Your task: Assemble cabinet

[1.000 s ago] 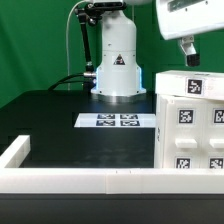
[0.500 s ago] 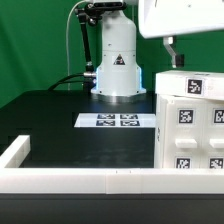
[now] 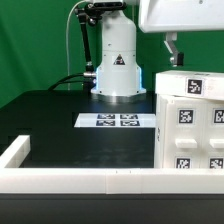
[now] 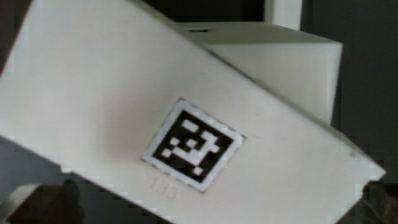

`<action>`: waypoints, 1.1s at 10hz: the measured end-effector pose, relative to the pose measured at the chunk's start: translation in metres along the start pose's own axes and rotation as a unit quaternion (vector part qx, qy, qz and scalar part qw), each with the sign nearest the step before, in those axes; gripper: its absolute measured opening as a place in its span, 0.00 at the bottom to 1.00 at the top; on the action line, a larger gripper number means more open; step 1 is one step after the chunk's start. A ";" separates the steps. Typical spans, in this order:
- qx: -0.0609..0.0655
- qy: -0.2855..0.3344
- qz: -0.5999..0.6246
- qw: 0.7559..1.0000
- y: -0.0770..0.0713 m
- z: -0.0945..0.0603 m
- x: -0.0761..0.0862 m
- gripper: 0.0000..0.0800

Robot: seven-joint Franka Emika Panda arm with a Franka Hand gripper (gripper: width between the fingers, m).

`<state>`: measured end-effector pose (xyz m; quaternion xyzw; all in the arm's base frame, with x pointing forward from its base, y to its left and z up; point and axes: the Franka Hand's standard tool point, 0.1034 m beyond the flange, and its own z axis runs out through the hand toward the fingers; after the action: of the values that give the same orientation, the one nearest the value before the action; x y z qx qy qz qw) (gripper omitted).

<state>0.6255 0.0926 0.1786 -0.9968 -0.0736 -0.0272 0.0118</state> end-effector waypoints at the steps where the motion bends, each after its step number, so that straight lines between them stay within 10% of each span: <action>1: 0.000 0.000 -0.037 0.999 0.001 0.000 0.000 1.00; 11: -0.002 -0.028 -0.292 0.956 0.002 0.019 -0.009 1.00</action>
Offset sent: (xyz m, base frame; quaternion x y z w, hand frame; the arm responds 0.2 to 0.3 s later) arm -0.0033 0.0236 -0.0063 0.0361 -0.0369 -0.2378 0.9699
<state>0.6175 0.0898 0.1586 -0.9324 -0.3615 -0.0014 -0.0009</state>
